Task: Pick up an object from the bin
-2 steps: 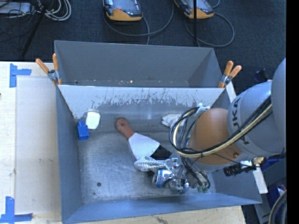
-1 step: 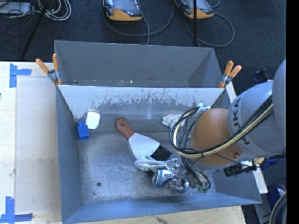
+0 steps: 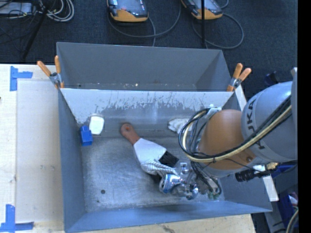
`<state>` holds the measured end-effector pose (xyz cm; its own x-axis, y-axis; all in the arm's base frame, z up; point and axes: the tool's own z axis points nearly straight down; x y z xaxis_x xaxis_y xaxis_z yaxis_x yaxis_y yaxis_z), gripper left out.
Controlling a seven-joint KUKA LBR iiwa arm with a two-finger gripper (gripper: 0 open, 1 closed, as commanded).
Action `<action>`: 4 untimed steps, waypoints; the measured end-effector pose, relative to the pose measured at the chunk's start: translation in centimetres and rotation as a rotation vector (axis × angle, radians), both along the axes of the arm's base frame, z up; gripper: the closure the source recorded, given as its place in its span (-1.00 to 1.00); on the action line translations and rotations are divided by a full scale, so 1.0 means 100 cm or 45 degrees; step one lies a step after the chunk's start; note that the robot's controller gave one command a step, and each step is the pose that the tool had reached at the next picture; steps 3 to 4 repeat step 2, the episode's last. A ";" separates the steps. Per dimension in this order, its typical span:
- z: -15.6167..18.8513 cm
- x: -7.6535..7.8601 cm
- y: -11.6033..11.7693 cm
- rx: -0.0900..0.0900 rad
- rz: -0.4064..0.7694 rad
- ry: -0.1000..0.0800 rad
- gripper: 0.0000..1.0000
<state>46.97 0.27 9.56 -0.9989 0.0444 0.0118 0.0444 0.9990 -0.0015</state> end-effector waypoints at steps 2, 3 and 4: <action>0.042 0.002 0.000 0.002 0.002 -0.016 1.00; 0.042 0.002 0.000 0.002 0.002 -0.016 1.00; 0.042 0.002 0.000 0.002 0.002 -0.016 1.00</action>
Offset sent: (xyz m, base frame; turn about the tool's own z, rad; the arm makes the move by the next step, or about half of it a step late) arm 0.0000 0.0000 0.0584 0.0000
